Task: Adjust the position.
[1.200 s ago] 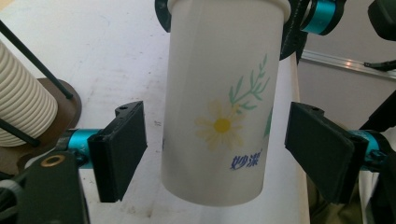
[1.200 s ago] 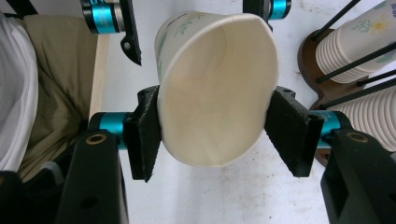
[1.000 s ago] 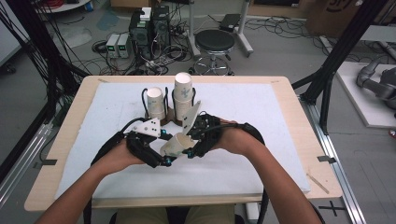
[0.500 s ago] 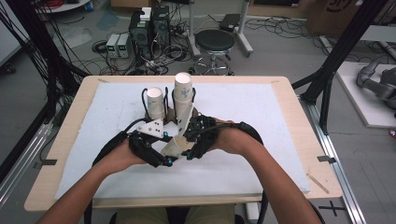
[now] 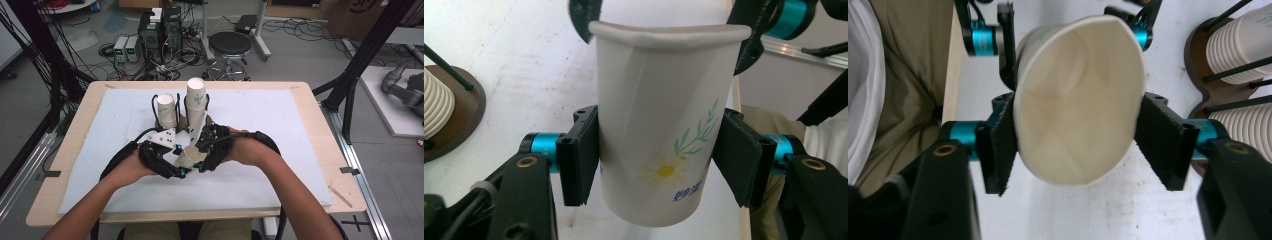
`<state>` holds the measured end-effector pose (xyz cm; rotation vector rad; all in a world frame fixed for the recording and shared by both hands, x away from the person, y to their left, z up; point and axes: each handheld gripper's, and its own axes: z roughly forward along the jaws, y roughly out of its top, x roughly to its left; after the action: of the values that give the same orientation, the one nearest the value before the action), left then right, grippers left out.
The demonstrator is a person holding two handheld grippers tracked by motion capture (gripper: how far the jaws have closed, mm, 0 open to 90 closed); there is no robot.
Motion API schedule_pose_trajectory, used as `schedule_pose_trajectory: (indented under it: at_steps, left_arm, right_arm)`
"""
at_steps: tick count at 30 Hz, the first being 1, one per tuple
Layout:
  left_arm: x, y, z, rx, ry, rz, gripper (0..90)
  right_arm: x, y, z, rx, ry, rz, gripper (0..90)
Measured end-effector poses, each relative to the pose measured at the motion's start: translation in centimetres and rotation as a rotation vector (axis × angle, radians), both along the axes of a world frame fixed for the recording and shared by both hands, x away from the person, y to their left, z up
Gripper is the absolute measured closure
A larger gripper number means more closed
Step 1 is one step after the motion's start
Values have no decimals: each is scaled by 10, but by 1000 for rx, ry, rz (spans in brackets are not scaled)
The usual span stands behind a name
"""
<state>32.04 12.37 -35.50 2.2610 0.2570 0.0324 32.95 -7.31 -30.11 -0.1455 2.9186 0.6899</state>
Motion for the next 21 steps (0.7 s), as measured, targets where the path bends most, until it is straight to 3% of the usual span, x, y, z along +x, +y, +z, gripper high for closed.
schedule_pose_trajectory:
  at_steps: [2, 7, 12, 21]
  left_arm:
    - [1, 3, -2, -34, 4, 19, 383]
    - [3, 20, -9, -148, 26, 85, 375]
    - [3, 38, -18, -246, 28, 143, 361]
    - [0, 63, -25, -349, -33, 212, 354]
  right_arm:
    - [1, -3, 1, 42, 15, -21, 297]
    - [7, -19, 8, 221, 78, -107, 228]
    - [11, -42, 10, 372, 97, -181, 223]
    - [12, -77, -5, 484, 94, -306, 222]
